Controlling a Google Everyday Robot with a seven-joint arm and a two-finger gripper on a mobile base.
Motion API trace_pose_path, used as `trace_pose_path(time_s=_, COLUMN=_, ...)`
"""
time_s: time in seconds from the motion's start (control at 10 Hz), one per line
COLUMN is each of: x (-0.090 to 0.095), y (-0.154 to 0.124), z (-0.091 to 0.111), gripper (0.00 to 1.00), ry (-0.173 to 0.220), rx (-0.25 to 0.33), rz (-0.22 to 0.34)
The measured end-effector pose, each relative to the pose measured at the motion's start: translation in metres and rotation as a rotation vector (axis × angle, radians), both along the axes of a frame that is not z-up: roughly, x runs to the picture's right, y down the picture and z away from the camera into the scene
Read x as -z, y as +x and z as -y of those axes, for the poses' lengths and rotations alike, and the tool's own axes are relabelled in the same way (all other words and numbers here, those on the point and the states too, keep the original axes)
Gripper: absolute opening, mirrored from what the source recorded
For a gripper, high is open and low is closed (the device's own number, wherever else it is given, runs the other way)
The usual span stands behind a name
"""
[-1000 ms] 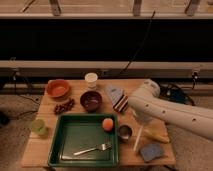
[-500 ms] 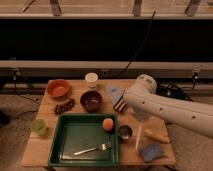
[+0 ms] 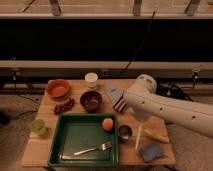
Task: Wipe red bowl with brush
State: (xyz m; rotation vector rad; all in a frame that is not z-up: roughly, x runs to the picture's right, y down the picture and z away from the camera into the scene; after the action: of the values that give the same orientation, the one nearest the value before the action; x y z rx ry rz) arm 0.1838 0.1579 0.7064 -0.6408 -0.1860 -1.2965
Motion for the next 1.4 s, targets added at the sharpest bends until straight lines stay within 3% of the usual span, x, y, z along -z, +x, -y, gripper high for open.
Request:
trace_pose_path(time_s=0.2, x=0.0, y=-0.001, z=0.0, gripper=0.0, ry=0.001, rx=0.007, rz=0.005)
trace_pose_path(time_s=0.4, x=0.004, y=-0.017, z=0.008, gripper=0.0, ry=0.004, rx=0.044, rz=0.049)
trace_pose_path(time_s=0.9, x=0.027, y=-0.113, z=0.038, gripper=0.0, ry=0.003, rx=0.209, rz=0.19)
trace_pose_path(time_s=1.1, x=0.026, y=-0.157, z=0.051, gripper=0.0, ry=0.003, rx=0.262, rz=0.258)
trace_pose_path(time_s=1.4, x=0.018, y=-0.211, z=0.068, gripper=0.0, ry=0.005, rx=0.295, rz=0.35)
